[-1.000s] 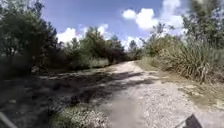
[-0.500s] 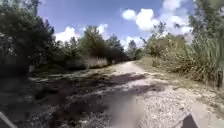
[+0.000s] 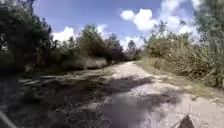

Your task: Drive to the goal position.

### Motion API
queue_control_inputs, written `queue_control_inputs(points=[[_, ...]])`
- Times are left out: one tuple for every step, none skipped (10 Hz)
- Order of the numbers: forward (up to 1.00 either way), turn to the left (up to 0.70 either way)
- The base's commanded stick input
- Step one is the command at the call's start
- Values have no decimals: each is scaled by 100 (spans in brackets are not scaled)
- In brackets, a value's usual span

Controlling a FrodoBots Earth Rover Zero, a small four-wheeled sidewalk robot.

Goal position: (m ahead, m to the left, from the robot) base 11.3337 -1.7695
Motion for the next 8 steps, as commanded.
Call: queue_control_inputs(points=[[85,-4],[85,-28],[85,-32],[85,-34],[85,-10],[85,0],[85,0],[85,0]])
